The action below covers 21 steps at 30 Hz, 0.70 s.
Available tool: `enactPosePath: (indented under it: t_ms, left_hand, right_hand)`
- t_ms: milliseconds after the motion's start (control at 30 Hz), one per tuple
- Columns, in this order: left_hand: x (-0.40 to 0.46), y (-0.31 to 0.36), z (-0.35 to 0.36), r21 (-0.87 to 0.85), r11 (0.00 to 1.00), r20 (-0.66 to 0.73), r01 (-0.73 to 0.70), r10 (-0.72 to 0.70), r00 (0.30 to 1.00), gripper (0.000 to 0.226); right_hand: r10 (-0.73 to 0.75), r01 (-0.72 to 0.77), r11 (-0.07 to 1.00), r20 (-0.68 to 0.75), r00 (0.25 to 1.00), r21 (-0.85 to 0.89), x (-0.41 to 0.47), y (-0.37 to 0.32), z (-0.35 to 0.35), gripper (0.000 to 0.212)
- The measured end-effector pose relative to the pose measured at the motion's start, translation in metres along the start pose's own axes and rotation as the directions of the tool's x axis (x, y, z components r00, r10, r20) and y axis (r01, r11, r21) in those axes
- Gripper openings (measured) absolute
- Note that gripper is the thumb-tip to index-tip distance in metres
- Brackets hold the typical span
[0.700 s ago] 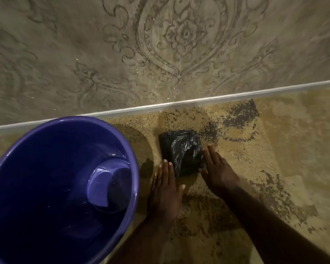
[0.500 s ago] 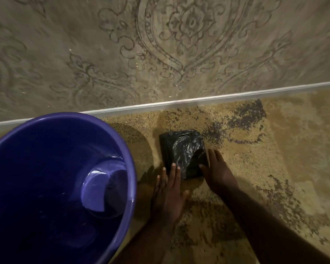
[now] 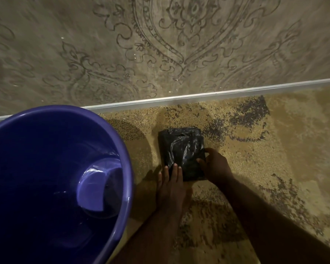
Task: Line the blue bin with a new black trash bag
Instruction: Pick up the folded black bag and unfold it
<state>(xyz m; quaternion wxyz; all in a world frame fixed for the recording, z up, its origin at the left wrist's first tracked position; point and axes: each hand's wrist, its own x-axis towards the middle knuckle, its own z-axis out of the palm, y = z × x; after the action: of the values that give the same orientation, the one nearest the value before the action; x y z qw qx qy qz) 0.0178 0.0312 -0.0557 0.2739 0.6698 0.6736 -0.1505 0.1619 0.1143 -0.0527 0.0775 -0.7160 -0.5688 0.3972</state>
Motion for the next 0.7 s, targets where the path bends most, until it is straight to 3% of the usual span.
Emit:
enactPosePath:
  t_ms: [100,267,367,433,467,533,567,600,700]
  left_hand:
    - [0.005,0.001,-0.006,-0.049,0.999,0.107,0.021,-0.016,0.994,0.082]
    - [0.008,0.002,-0.010,-0.085,0.996,0.171,0.042,-0.027,0.985,0.075]
    - [0.011,0.002,-0.018,-0.086,0.995,0.216,0.053,-0.033,0.976,0.067]
    - [0.010,0.006,-0.023,-0.178,0.981,0.139,0.079,-0.054,0.989,0.061]
    - [0.006,0.011,-0.025,-0.273,0.957,0.021,0.100,-0.098,0.995,0.054]
    - [-0.003,0.021,-0.030,-0.517,0.850,-0.249,0.099,-0.260,0.933,0.040]
    - [-0.007,0.027,-0.034,-0.637,0.768,-0.315,0.066,-0.337,0.887,0.038]
    - [-0.011,0.032,-0.040,-0.744,0.668,-0.312,0.031,-0.388,0.867,0.043]
    - [-0.016,0.045,-0.061,-0.950,0.311,-0.155,-0.021,-0.416,0.896,0.069]
  right_hand:
    - [-0.071,0.071,0.997,-0.028,0.997,-0.018,-0.002,-0.001,0.003,0.031]
    - [-0.174,0.164,0.983,-0.138,0.975,-0.080,-0.011,-0.006,0.013,0.019]
    - [-0.208,0.215,0.977,-0.196,0.958,0.014,-0.019,-0.006,0.017,0.016]
    - [-0.219,0.240,0.969,-0.234,0.947,0.066,-0.026,-0.007,0.018,0.019]
    - [-0.221,0.251,0.964,-0.262,0.939,0.087,-0.030,-0.008,0.017,0.021]
    - [-0.224,0.271,0.956,-0.318,0.921,0.114,-0.039,-0.016,0.013,0.023]
    - [-0.241,0.291,0.951,-0.337,0.910,0.106,-0.044,-0.021,0.011,0.022]
    - [-0.277,0.323,0.942,-0.342,0.898,0.086,-0.050,-0.027,0.008,0.020]
    - [-0.395,0.425,0.903,-0.269,0.878,0.061,-0.072,-0.044,0.003,0.018]
